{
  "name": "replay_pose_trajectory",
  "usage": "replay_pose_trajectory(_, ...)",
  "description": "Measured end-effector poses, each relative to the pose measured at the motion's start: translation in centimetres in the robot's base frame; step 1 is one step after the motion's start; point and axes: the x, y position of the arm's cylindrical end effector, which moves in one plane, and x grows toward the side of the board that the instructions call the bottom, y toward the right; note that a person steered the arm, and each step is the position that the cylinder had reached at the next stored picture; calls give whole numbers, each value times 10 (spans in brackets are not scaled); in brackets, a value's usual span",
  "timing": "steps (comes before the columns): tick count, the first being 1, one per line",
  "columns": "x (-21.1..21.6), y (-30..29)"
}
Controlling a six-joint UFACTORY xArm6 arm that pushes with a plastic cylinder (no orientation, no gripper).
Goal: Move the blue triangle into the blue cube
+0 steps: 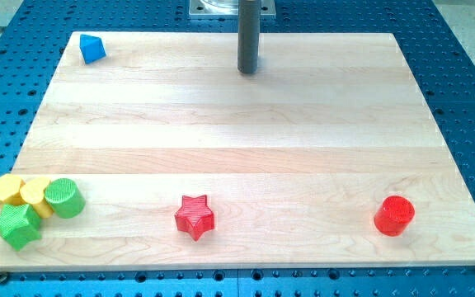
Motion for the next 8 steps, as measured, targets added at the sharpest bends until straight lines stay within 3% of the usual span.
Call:
replay_pose_trajectory(1,48,-114)
replay_pose_trajectory(2,45,-241)
replay_pose_trajectory(3,23,-320)
replay_pose_trajectory(7,-69,-276)
replay_pose_trajectory(8,-62,-213)
